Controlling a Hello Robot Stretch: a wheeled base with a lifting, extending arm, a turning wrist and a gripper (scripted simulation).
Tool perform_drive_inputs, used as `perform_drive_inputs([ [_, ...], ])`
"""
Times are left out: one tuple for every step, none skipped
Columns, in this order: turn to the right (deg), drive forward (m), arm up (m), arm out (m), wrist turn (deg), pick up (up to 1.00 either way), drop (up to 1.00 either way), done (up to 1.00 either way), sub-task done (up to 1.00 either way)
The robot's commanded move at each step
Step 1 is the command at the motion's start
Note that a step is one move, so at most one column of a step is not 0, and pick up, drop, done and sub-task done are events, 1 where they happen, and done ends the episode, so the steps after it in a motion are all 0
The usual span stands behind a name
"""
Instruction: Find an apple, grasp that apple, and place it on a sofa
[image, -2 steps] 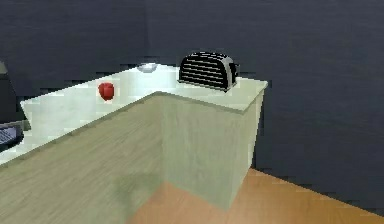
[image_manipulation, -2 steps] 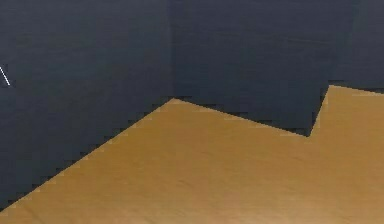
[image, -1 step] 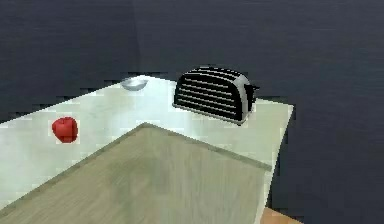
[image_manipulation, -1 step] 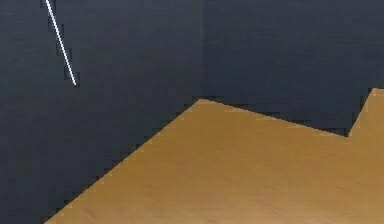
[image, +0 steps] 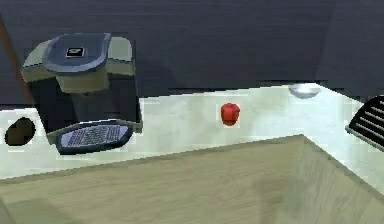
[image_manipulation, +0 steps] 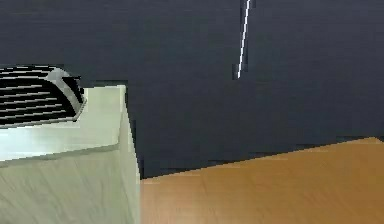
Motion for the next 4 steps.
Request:
perform_drive_inputs([
  [-45.0, 0.00, 0.00, 0.00, 0.0, 0.00, 0.00, 0.00, 0.00],
  [-30.0, 0.00, 0.00, 0.00, 0.0, 0.00, 0.00, 0.00, 0.00],
  [45.0, 0.00, 0.00, 0.00, 0.0, 0.00, 0.00, 0.00, 0.00],
  [21.0, 0.00, 0.00, 0.00, 0.0, 0.00, 0.00, 0.00, 0.00],
])
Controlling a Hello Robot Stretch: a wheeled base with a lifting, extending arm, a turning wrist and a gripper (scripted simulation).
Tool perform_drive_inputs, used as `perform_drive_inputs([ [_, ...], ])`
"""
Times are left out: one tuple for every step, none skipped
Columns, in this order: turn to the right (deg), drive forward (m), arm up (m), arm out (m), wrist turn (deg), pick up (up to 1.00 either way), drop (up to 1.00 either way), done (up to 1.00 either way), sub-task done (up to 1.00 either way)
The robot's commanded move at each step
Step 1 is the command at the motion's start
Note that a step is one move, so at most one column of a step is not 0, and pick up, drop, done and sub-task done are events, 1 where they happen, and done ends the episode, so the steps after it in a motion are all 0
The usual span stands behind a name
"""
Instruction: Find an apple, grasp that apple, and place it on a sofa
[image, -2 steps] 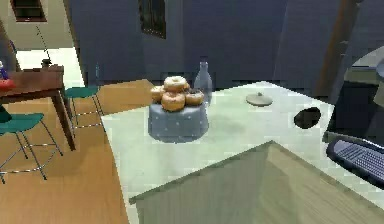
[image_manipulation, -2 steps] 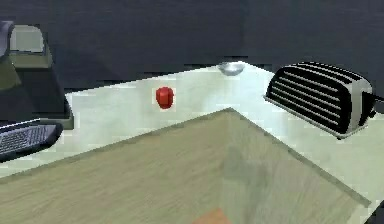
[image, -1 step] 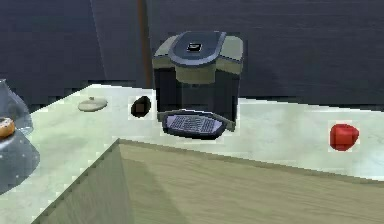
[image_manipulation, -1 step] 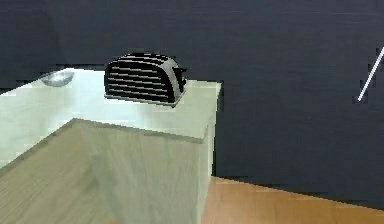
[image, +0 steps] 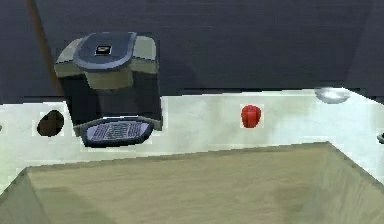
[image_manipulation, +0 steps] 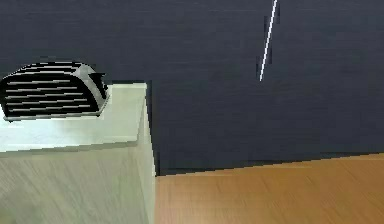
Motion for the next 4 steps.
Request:
perform_drive_inputs([
  [0.0, 0.35, 0.00, 0.00, 0.0, 0.00, 0.00, 0.00, 0.00],
  [-45.0, 0.00, 0.00, 0.00, 0.0, 0.00, 0.00, 0.00, 0.00],
  [-15.0, 0.00, 0.00, 0.00, 0.0, 0.00, 0.00, 0.00, 0.00],
  [0.0, 0.00, 0.50, 0.00, 0.0, 0.00, 0.00, 0.00, 0.00],
])
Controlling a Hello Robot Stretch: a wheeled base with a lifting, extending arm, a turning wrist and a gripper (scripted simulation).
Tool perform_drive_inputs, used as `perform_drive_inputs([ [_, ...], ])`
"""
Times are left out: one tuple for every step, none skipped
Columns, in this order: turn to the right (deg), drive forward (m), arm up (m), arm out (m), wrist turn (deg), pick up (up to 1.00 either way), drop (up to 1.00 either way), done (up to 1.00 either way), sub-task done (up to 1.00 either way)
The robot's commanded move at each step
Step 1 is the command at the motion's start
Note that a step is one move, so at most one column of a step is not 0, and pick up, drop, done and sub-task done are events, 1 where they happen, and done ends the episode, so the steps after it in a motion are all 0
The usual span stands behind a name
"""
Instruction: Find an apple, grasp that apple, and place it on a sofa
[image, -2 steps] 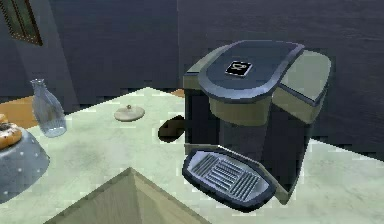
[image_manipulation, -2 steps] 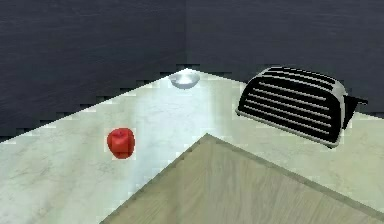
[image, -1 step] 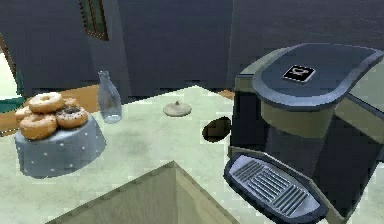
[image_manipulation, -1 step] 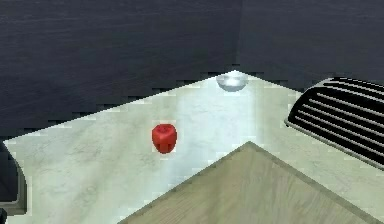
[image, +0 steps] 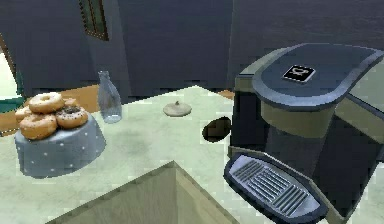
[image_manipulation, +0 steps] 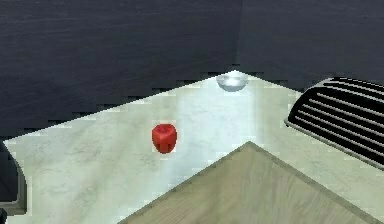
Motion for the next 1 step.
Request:
perform_drive_inputs([
  [0.0, 0.00, 0.38, 0.00, 0.0, 0.00, 0.00, 0.00, 0.00],
])
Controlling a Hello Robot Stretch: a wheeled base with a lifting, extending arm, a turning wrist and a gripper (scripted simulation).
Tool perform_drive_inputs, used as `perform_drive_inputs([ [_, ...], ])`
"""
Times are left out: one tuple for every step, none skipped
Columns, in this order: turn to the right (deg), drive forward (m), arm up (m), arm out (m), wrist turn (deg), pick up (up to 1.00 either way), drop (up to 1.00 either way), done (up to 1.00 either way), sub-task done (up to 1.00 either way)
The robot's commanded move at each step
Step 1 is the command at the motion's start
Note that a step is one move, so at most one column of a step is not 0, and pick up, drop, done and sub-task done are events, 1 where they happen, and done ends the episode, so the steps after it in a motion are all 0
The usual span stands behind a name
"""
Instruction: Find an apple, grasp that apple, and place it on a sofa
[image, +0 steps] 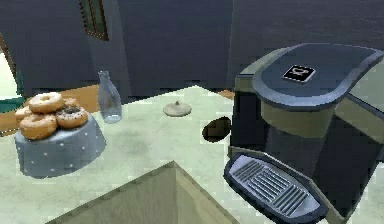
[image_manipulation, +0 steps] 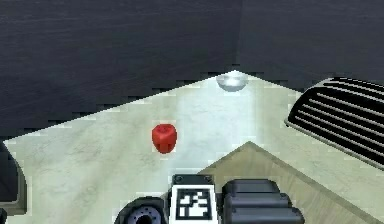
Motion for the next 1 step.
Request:
perform_drive_inputs([
  [0.0, 0.00, 0.00, 0.24, 0.0, 0.00, 0.00, 0.00, 0.00],
])
